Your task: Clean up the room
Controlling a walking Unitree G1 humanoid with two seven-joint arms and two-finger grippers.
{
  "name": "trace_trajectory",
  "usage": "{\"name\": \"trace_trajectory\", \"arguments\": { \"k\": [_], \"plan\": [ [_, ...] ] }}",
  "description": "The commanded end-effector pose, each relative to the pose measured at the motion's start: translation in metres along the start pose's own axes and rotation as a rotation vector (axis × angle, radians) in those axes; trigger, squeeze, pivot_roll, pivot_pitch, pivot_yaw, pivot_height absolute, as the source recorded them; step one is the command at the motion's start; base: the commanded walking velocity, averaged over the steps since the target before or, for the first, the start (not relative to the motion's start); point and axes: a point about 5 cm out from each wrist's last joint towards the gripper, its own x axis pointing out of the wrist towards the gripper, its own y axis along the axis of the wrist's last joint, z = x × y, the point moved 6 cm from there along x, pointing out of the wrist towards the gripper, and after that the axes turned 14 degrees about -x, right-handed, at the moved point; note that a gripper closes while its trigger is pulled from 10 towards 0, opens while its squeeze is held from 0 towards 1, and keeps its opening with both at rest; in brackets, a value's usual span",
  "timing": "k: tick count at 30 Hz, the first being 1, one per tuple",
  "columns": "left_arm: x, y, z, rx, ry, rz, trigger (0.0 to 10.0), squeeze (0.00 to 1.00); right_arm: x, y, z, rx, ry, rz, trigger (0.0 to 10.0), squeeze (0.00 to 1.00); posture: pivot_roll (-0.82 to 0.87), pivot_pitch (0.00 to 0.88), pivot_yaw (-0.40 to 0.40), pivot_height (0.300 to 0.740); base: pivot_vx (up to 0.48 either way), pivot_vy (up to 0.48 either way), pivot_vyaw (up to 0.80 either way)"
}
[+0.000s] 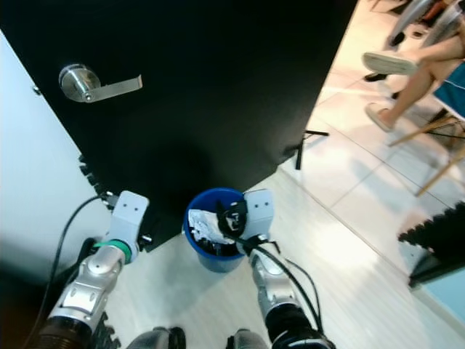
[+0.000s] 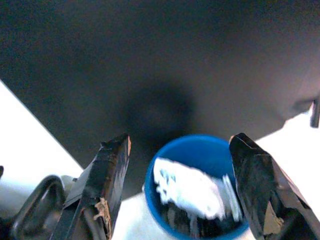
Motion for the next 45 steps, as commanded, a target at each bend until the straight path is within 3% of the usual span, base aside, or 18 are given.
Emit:
{"name": "trace_trajectory", "arguments": {
  "k": [1,25,33,45],
  "plan": [
    [-0.002,-0.007,-0.004,0.000,0.007,-0.021,10.0,0.00,-0.001,-0.004,-0.008,0.010,0.018,-0.016,10.0,0.00,0.04,0.025,0.059,0.740,-0.341,0.000,0.00],
    [-0.001,-0.008,-0.002,-0.001,-0.004,-0.026,10.0,0.00,-0.003,-0.012,-0.005,-0.009,0.008,-0.053,10.0,0.00,0.04,0.029,0.060,0.740,-0.328,0.000,0.00],
    [0.000,-0.015,0.004,0.008,-0.029,-0.074,10.0,0.00,-0.007,-0.022,0.001,0.009,-0.008,-0.094,10.0,0.00,0.03,0.027,0.060,0.740,0.000,0.000,-0.74],
    [0.001,-0.013,0.007,0.013,-0.046,-0.069,10.0,0.00,-0.013,-0.032,0.005,0.008,-0.018,-0.125,10.0,0.00,0.03,0.027,0.063,0.740,0.000,0.000,-0.78]
  ]
}}
